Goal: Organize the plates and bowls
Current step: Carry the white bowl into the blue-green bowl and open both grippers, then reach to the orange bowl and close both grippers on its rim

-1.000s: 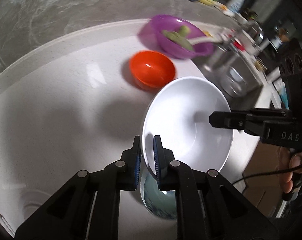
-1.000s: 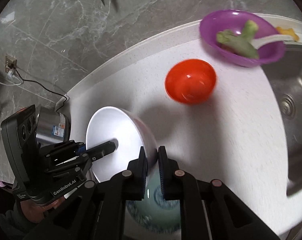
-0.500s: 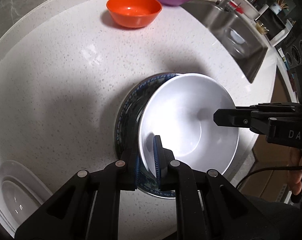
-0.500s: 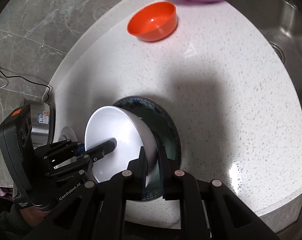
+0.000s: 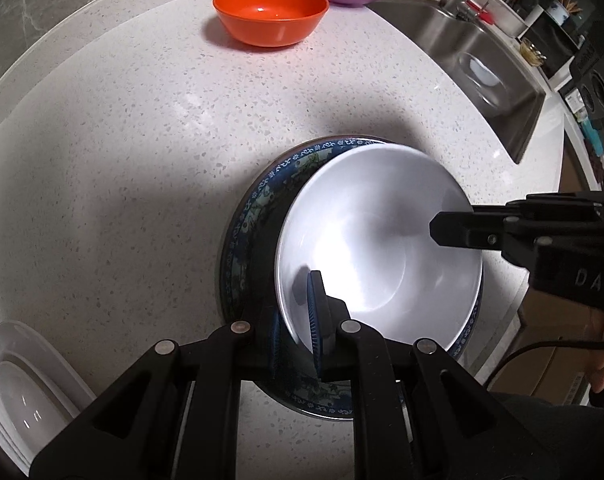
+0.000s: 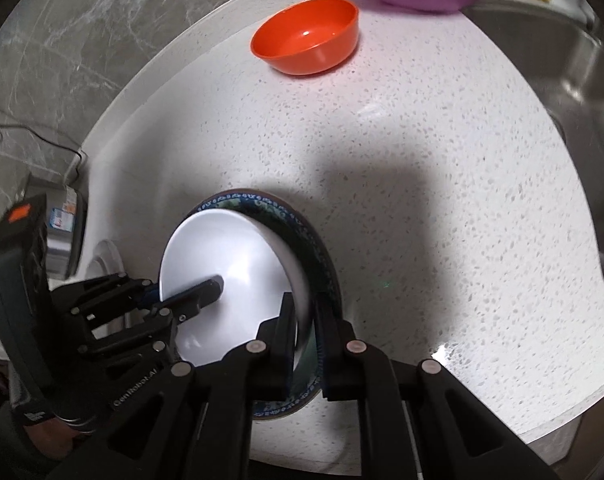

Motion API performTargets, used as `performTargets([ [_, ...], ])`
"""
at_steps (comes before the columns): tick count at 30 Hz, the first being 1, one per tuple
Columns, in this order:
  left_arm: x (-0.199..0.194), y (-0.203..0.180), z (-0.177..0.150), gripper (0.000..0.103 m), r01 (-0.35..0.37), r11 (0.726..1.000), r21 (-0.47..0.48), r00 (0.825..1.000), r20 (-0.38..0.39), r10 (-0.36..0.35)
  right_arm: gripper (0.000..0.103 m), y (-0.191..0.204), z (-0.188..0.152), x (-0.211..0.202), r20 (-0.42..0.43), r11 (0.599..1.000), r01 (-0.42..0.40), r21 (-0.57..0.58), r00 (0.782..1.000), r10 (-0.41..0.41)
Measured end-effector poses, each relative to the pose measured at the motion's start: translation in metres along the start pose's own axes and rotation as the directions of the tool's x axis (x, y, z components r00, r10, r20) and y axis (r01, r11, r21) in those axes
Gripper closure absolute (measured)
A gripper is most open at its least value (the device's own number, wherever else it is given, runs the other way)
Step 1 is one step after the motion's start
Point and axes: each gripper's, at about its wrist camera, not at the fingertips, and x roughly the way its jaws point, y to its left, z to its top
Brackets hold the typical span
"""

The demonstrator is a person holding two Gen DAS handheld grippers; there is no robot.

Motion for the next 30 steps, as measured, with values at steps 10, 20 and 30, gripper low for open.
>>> performTargets([
  [10, -0.020, -0.006, -0.001, 0.043, 0.024, 0.999, 0.030, 0.998, 0.065, -0.026, 0.093, 0.006, 0.001, 0.001, 0.004, 0.998, 0.051, -0.037, 0.999, -0.050],
  [20, -0.042, -0.008, -0.003, 0.028, 0.033, 0.999, 0.018, 0.994, 0.105, -0.035, 0.091, 0.013, -0.001, 0.004, 0.003, 0.996, 0.071, -0.055, 0.997, -0.071],
  [30, -0.077, 0.010, 0.003, 0.011, 0.055, 0.998, -0.015, 0.988, 0.145, -0.052, 0.072, 0.013, -0.002, -0.020, 0.064, 0.998, 0.050, -0.042, 0.997, -0.047],
])
